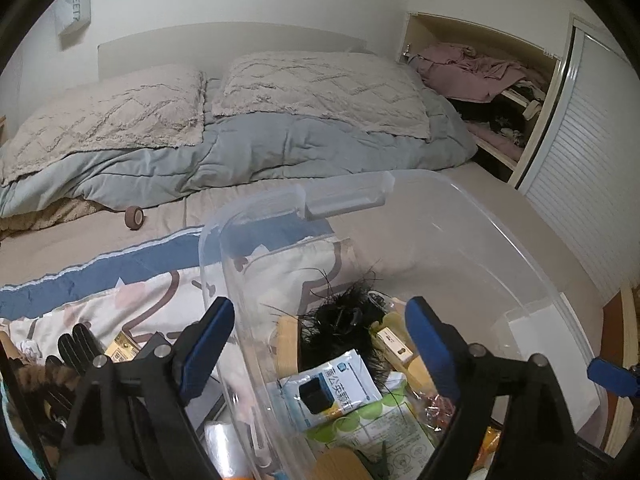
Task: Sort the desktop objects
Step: 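Lower the left gripper into the bin and open it, releasing the black block, then move both empty grippers back over the cluttered sheet, then lower the left gripper to the crocheted pink-purple piece while the right approaches a black block, then close the left gripper on the crocheted pink-purple piece, then lift the crocheted piece with the left gripper while the right lowers toward the black block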
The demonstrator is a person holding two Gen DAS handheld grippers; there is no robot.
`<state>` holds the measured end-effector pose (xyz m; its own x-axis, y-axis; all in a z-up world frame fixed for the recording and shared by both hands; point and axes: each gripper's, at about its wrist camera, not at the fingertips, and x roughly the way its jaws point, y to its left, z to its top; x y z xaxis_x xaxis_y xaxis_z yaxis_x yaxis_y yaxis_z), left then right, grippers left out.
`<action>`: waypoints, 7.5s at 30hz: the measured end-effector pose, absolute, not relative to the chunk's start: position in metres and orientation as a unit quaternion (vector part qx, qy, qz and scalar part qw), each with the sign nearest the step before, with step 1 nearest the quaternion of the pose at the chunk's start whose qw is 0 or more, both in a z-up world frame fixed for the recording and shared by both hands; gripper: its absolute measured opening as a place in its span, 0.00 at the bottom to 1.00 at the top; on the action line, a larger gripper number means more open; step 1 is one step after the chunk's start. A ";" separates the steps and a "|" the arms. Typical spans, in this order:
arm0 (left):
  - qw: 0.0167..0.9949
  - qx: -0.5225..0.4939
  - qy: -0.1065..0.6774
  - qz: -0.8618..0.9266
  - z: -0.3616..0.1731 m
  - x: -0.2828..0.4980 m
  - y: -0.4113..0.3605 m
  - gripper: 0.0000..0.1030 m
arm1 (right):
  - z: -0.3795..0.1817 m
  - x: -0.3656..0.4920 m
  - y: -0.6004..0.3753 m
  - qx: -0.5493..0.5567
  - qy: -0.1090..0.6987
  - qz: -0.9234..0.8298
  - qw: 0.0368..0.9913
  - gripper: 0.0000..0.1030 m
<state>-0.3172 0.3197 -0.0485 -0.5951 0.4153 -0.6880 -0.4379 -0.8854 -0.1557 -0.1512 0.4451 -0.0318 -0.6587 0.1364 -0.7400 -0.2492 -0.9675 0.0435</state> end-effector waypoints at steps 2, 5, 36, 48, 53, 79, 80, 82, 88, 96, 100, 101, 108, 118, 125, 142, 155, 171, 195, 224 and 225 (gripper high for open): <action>0.240 -0.381 0.020 0.893 -0.049 -0.313 0.321 0.85 | -0.034 -0.152 0.447 -0.402 0.073 0.906 0.111 0.75; 0.247 -0.381 0.030 0.890 -0.048 -0.305 0.324 0.85 | -0.035 -0.154 0.449 -0.405 0.077 0.904 0.116 0.75; 0.243 -0.309 0.029 0.919 0.002 -0.215 0.249 1.00 | -0.026 -0.103 0.456 -0.310 0.137 0.921 0.192 1.00; 0.211 -0.286 0.017 0.935 0.013 -0.189 0.175 1.00 | -0.005 -0.088 0.414 -0.261 0.121 0.945 0.158 1.00; 0.182 -0.270 0.030 0.945 0.020 -0.178 0.137 1.00 | 0.003 -0.090 0.393 -0.246 0.128 0.952 0.129 1.00; 0.049 -0.233 0.007 0.971 0.015 -0.110 -0.063 1.00 | -0.004 -0.090 0.250 -0.255 0.014 0.965 -0.060 1.00; 0.046 -0.232 0.000 0.972 0.013 -0.106 -0.071 1.00 | -0.006 -0.090 0.247 -0.257 0.011 0.964 -0.066 1.00; 0.044 -0.233 -0.007 0.971 0.010 -0.102 -0.080 1.00 | -0.010 -0.090 0.242 -0.260 0.005 0.963 -0.075 1.00; 0.026 -0.233 -0.029 0.972 -0.004 -0.089 -0.109 1.00 | -0.013 -0.087 0.232 -0.254 0.001 0.962 -0.099 1.00; 0.019 -0.244 -0.036 0.969 -0.030 -0.079 -0.123 1.00 | -0.019 -0.086 0.219 -0.243 0.005 0.961 -0.130 1.00; 0.015 -0.248 -0.021 0.969 -0.041 -0.076 -0.119 1.00 | -0.025 -0.085 0.215 -0.234 0.007 0.962 -0.143 1.00; 0.016 -0.248 -0.019 0.969 -0.043 -0.076 -0.119 1.00 | -0.026 -0.085 0.215 -0.234 0.007 0.961 -0.145 1.00; 0.023 -0.256 -0.039 0.966 -0.061 -0.078 -0.114 1.00 | -0.054 -0.094 0.202 -0.282 -0.015 0.950 -0.132 1.00; 0.035 -0.312 -0.037 0.949 -0.123 -0.086 -0.094 0.94 | -0.104 -0.116 0.178 -0.377 -0.030 0.911 -0.166 1.00; 0.029 -0.348 -0.033 0.936 -0.162 -0.100 -0.084 0.86 | -0.137 -0.145 0.164 -0.439 -0.016 0.879 -0.186 0.56; 0.035 -0.447 -0.092 0.889 -0.229 -0.138 -0.087 0.51 | -0.207 -0.238 0.140 -0.498 0.058 0.842 -0.198 0.17; 0.026 -0.462 -0.113 0.879 -0.243 -0.161 -0.090 0.51 | -0.241 -0.225 0.141 -0.520 0.045 0.826 -0.215 0.17; 0.057 -0.429 -0.101 0.896 -0.211 -0.110 -0.080 0.09 | -0.243 -0.166 0.156 -0.544 -0.012 0.806 -0.233 0.17; -0.007 -0.301 -0.114 0.947 -0.068 0.017 -0.157 0.08 | -0.247 -0.159 0.149 -0.541 -0.028 0.809 -0.228 0.19; -0.024 -0.288 -0.109 0.951 -0.033 0.039 -0.171 0.08 | -0.248 -0.155 0.155 -0.538 -0.028 0.812 -0.227 0.19; -0.018 -0.296 -0.109 0.949 -0.039 0.035 -0.167 0.08 | -0.248 -0.155 0.155 -0.538 -0.027 0.812 -0.227 0.19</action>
<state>0.0352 -0.1669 -0.0388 -0.8243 0.0304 -0.5653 0.0989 -0.9755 -0.1966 -0.1546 0.1549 -0.2480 -0.3192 -0.3388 -0.8851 0.3973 -0.8957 0.1996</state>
